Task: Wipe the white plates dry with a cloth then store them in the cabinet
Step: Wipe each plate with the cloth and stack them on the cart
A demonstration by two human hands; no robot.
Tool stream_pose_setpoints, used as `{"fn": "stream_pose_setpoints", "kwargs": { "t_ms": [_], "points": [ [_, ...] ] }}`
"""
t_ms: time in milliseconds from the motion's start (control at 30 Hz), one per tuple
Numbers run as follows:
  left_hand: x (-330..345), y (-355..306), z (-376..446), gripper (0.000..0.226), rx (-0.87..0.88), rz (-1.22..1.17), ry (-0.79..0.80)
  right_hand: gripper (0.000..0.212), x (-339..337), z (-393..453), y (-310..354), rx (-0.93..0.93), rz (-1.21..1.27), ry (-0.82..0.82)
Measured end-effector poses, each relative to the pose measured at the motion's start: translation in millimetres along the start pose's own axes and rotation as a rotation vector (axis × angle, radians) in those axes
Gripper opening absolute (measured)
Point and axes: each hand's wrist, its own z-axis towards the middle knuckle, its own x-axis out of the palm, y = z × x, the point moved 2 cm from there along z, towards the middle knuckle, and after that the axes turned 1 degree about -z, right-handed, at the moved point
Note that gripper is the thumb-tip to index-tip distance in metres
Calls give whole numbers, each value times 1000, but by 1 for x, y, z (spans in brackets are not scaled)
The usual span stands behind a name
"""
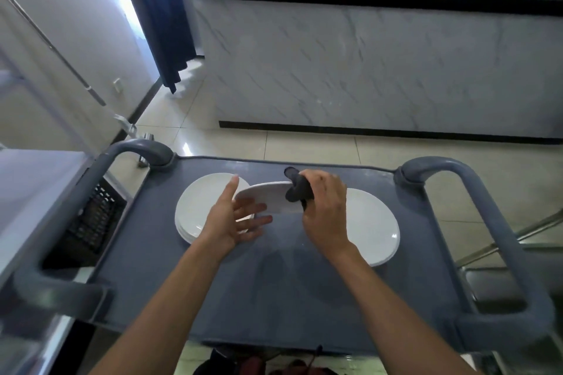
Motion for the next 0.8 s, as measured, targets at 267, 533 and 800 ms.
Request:
{"fn": "stream_pose_setpoints", "kwargs": {
  "t_ms": [267, 533, 800],
  "points": [
    [24, 6, -4, 17, 27, -325, 33, 63, -9, -18, -3, -59, 1, -12],
    [24, 10, 3, 30, 64, -520, 23, 50, -16, -35, -12, -100, 33, 40],
    [17, 14, 3, 29, 99, -460, 17, 62, -18, -44, -20, -154, 85, 128]
  ]
}}
